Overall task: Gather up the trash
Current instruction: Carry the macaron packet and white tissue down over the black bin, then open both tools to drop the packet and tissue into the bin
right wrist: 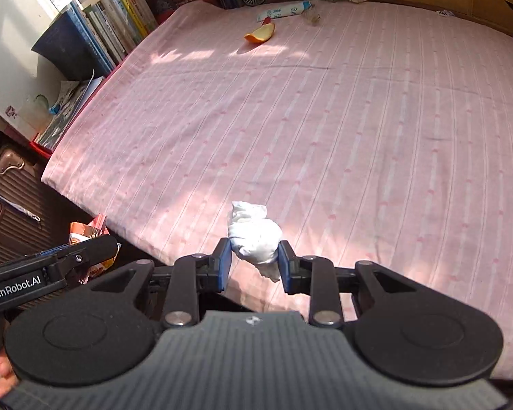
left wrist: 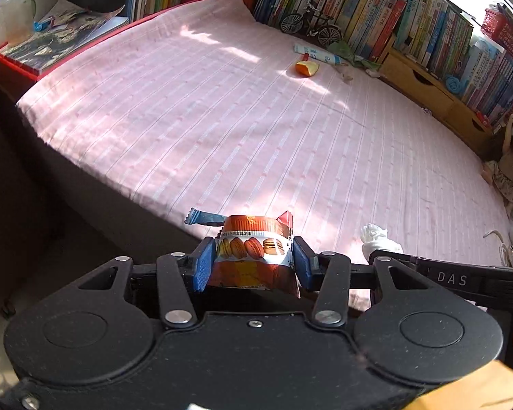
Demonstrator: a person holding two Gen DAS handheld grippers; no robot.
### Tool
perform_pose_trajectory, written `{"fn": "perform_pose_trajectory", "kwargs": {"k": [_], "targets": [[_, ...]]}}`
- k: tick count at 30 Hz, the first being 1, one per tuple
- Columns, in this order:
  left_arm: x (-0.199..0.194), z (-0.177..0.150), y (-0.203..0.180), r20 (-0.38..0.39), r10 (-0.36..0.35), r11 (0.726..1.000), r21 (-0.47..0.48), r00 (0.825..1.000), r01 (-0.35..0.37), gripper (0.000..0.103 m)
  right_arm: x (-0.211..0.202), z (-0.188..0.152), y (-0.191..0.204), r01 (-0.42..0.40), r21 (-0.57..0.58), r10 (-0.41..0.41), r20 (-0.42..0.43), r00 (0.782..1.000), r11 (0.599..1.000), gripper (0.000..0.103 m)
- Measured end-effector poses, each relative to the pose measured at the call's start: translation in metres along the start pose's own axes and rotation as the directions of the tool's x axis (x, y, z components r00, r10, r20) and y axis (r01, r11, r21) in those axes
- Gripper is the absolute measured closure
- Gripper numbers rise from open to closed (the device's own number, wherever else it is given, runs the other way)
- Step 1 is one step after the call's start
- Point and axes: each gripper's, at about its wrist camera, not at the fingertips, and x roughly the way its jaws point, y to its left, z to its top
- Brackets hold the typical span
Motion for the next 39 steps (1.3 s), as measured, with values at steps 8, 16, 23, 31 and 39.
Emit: {"fn": "perform_pose_trajectory", "kwargs": {"k": [8,16,23,31,39], "targets": [[0.003,-0.042,0.035,-0.112,-0.005,0.999,-0.046,0.994,0.0,0.057,0.012,-0.057,0.032,-0.013,-0.067,0.007,-0.08,0.997,0.998,0.068],[0.034,-0.074,0.058,-0.24,0.003,0.994,-0.11,0.971,-0.03,0.057,0.045,-0.091,0.042,-0.038,-0.068,0.026,-0.168,0.985,0.997,0.067],[0.056,-0.084,0.064,-0.298,0.03,0.994,-0.096,0.954,-0.061,0.057,0.072,-0.099,0.049,-0.019,-0.096,-0.004,-0.236,0.972,0.995,0.067],[0.069,-0.091,0.068,-0.327,0.026,0.987,-0.139,0.945,-0.075,0.057,0.082,-0.098,0.056,-0.03,-0.169,-0.018,-0.273,0.962,0.985,0.067],[0.075,-0.09,0.076,-0.332,0.017,0.984,-0.163,0.943,-0.076,0.055,0.093,-0.09,0.063,-0.04,-0.2,-0.019,-0.286,0.958,0.979,0.066]]}}
